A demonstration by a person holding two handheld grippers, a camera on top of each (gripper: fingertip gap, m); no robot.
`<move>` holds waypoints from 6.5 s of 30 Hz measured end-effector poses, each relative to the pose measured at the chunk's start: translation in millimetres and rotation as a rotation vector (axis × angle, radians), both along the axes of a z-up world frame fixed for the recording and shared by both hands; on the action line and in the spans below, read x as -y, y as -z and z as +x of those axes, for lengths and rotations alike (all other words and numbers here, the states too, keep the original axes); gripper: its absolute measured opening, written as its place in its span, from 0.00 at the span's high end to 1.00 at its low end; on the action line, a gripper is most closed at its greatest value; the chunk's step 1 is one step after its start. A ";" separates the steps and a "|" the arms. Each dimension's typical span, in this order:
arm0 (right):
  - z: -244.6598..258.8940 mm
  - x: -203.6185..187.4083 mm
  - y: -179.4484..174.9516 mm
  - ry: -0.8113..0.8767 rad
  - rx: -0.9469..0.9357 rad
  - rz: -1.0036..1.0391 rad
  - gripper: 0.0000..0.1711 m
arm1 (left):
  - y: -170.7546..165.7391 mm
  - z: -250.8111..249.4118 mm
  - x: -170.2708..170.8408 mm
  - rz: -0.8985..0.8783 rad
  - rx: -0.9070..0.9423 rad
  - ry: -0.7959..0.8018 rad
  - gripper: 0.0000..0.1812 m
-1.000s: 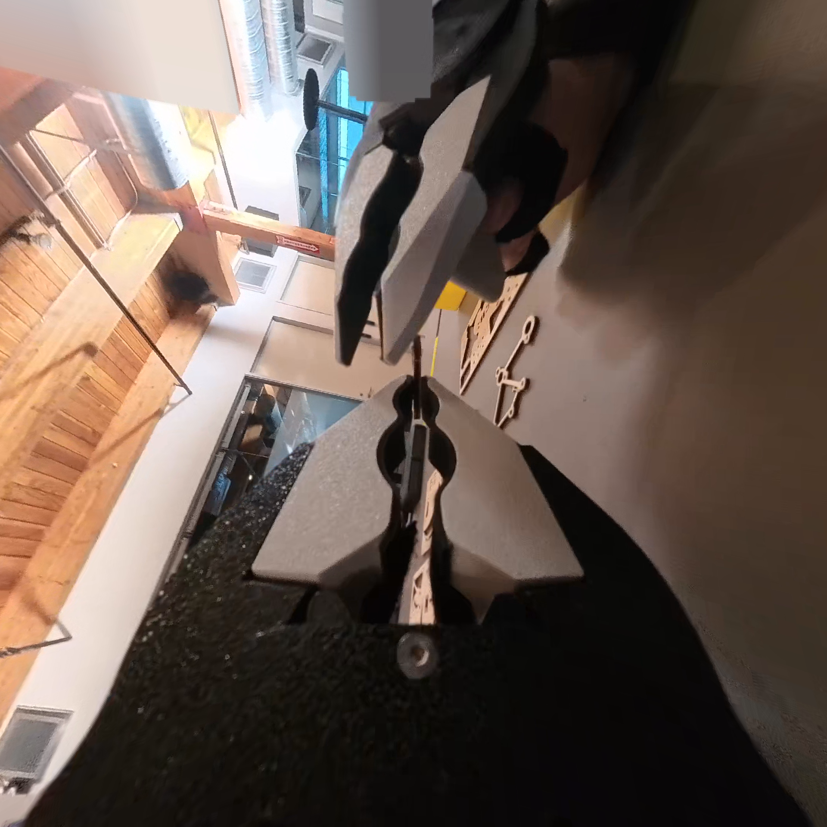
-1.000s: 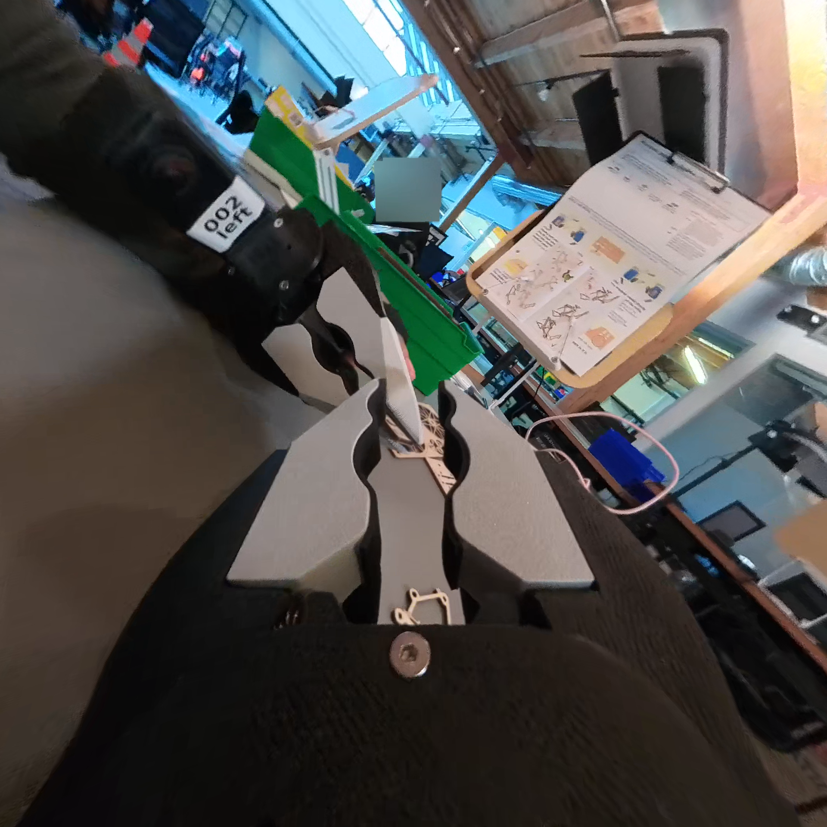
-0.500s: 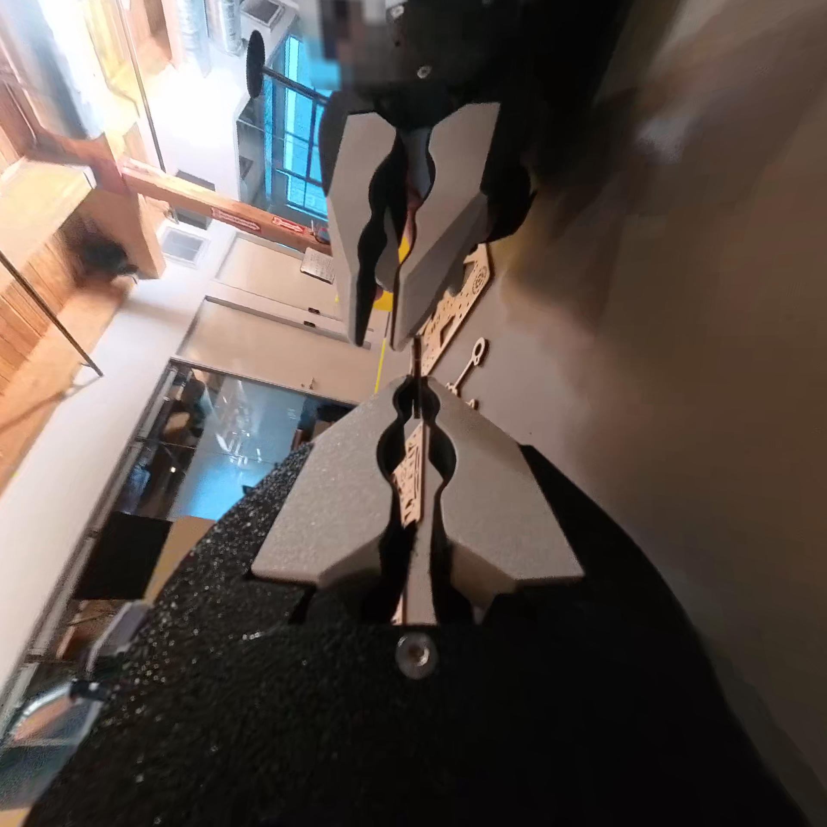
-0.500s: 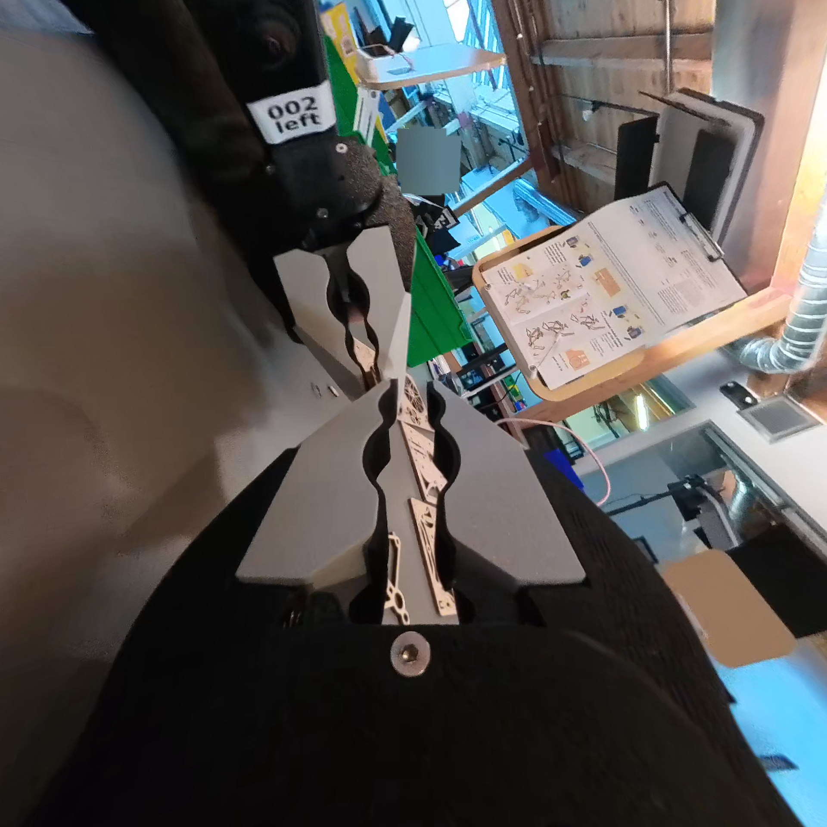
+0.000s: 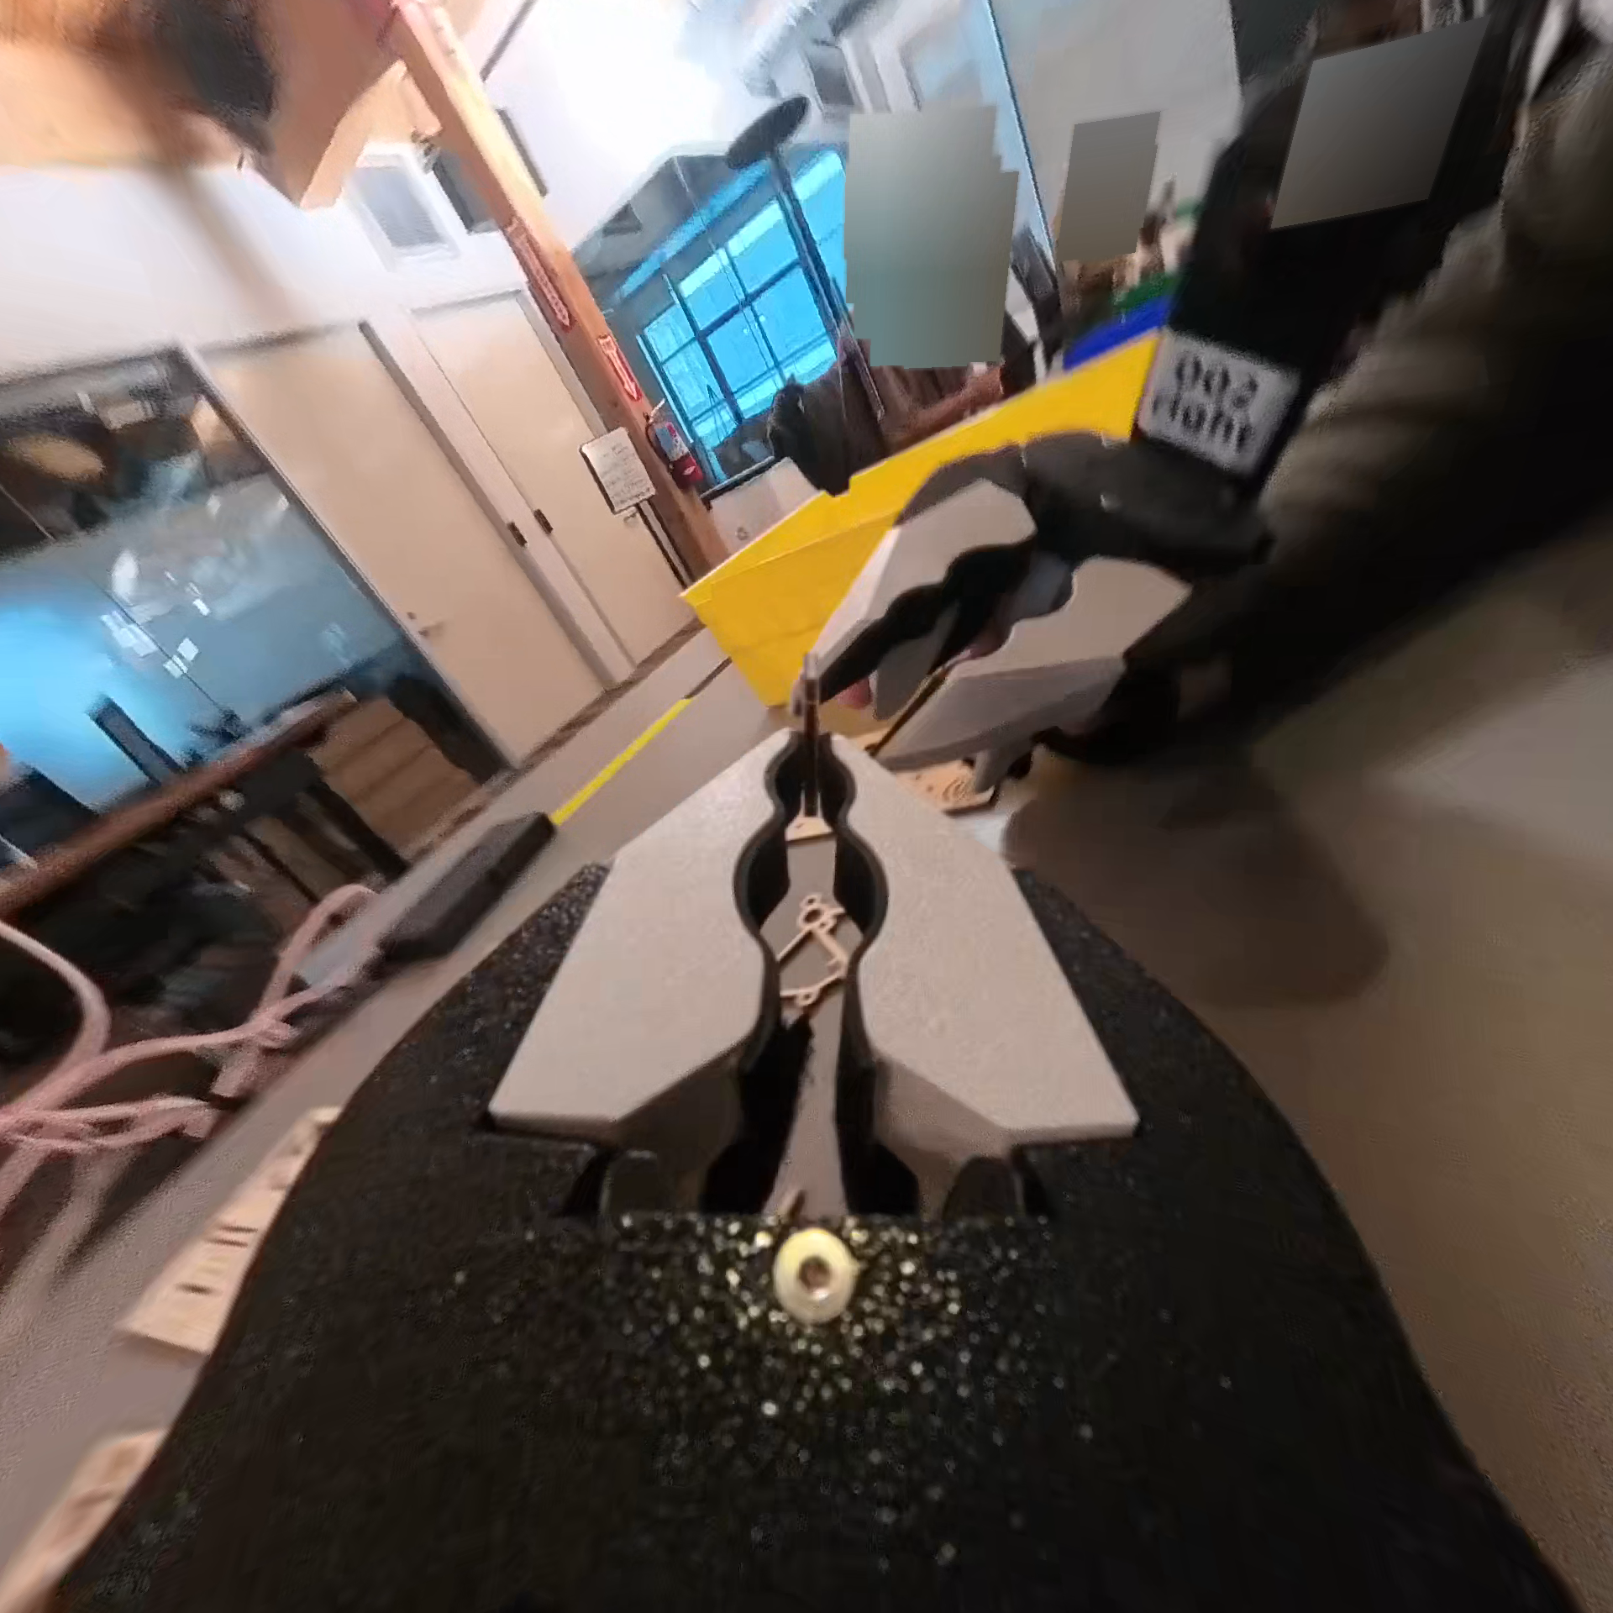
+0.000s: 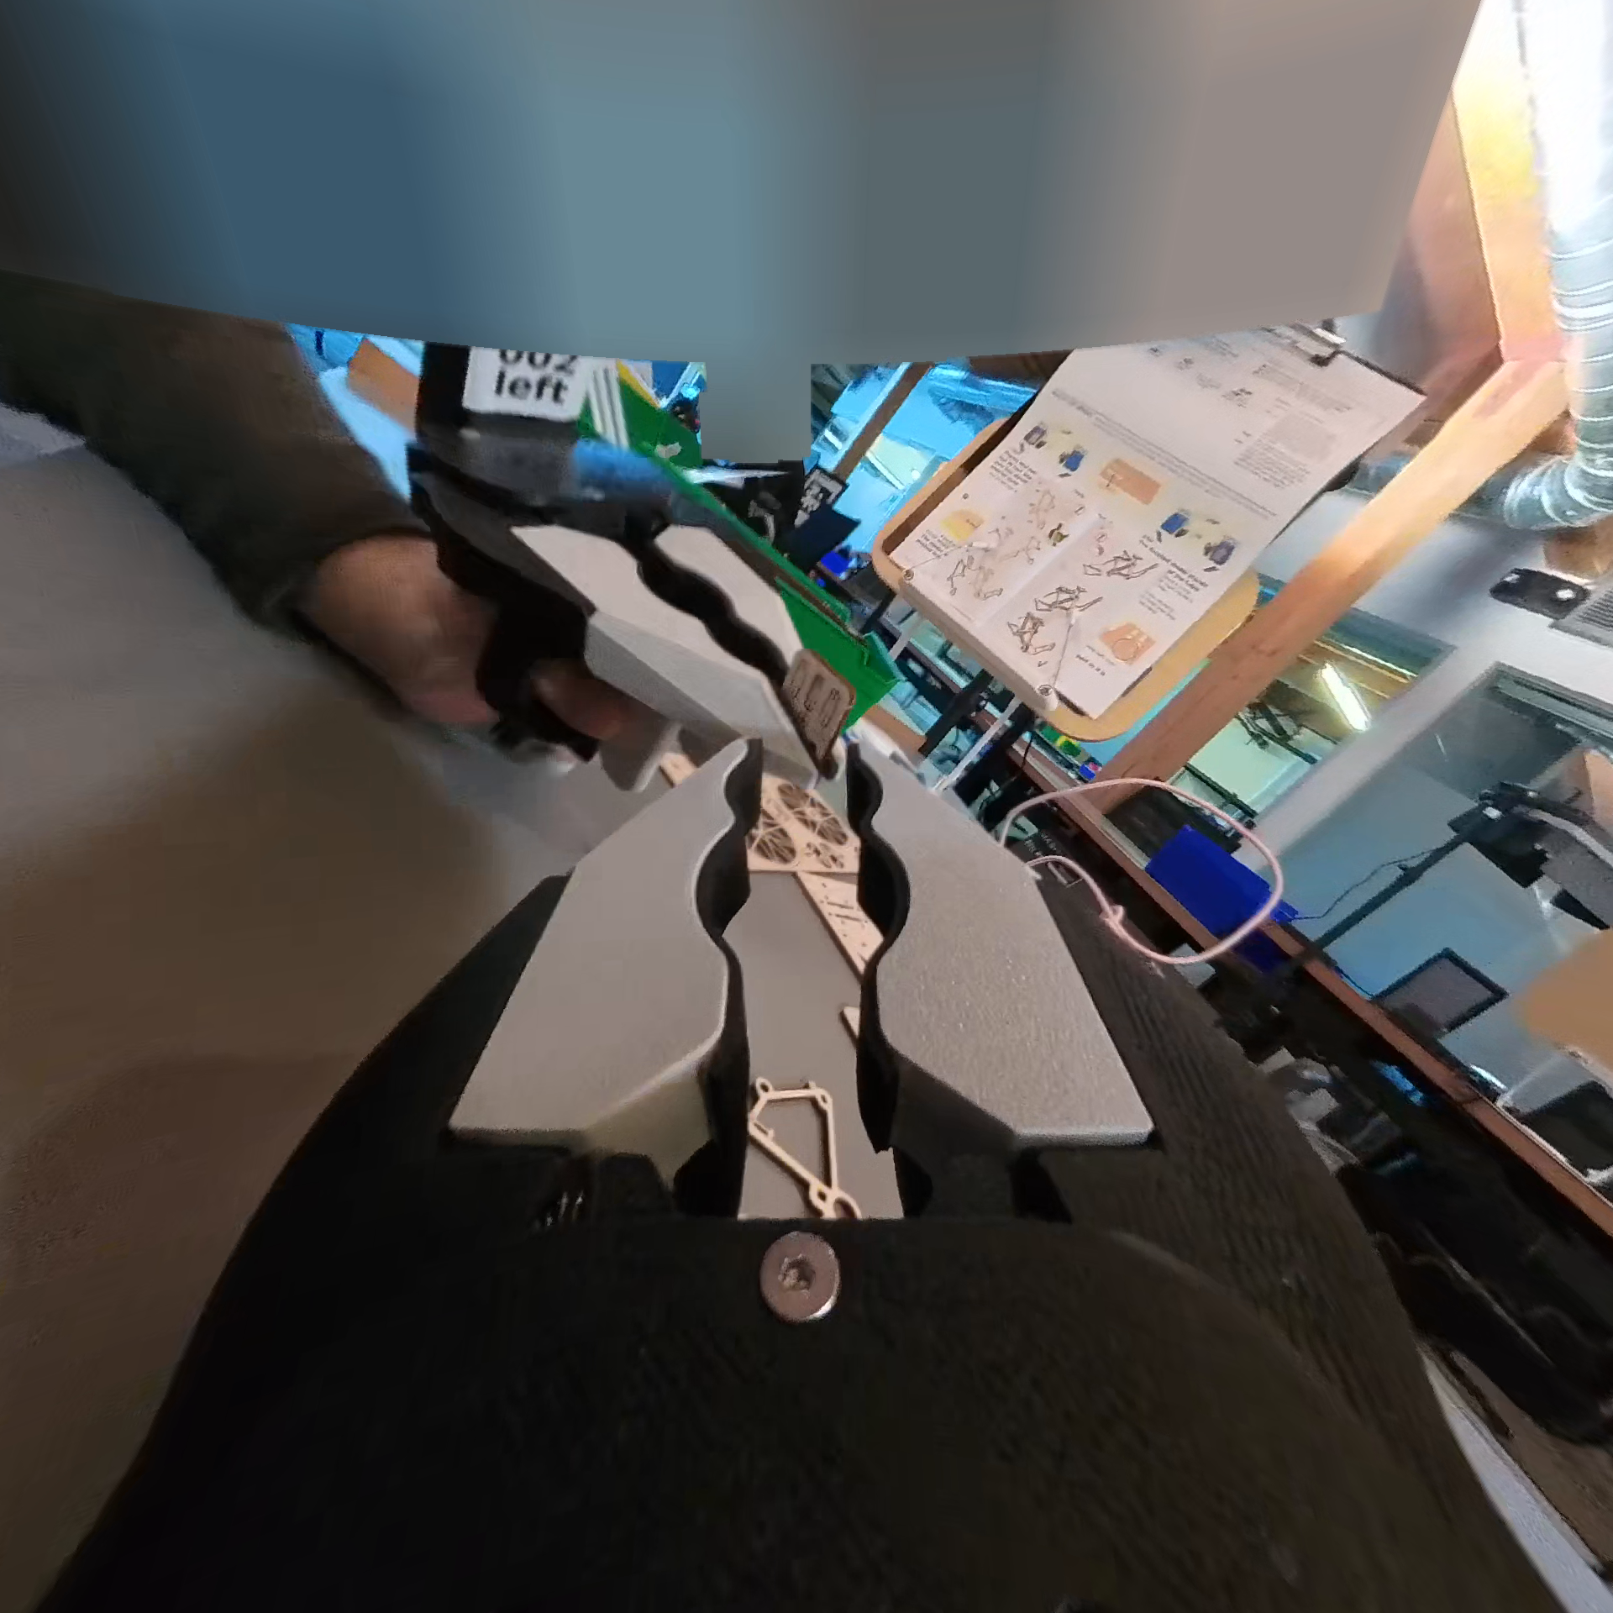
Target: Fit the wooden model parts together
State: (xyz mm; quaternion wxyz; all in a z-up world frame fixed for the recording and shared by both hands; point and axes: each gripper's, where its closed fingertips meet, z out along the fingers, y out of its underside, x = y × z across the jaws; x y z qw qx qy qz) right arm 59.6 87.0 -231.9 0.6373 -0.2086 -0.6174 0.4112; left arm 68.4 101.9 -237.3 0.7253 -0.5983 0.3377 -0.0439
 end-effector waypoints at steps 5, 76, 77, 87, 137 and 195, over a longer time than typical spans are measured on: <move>3.1 -7.7 -9.1 -0.009 -0.024 -0.111 0.94 | 3.4 2.1 -7.3 -0.123 0.182 0.022 1.00; -4.2 -8.8 2.7 -0.006 0.163 -0.392 0.98 | 5.4 -12.9 -11.4 0.361 -0.788 -0.478 0.99; -5.5 -8.9 5.1 -0.006 0.176 -0.366 0.98 | 7.7 -14.0 -12.1 0.343 -0.776 -0.459 0.99; -5.5 -2.1 12.4 0.006 0.182 -0.228 0.97 | 18.8 -39.3 -9.2 0.536 -1.331 -0.484 1.00; -19.0 -20.4 48.3 0.224 0.388 -0.104 1.00 | 25.8 -78.3 -20.4 0.389 -1.396 -0.619 1.00; -3.9 -14.1 -3.3 -0.002 0.094 -0.369 0.93 | 8.7 -6.1 5.1 -0.305 0.127 0.130 1.00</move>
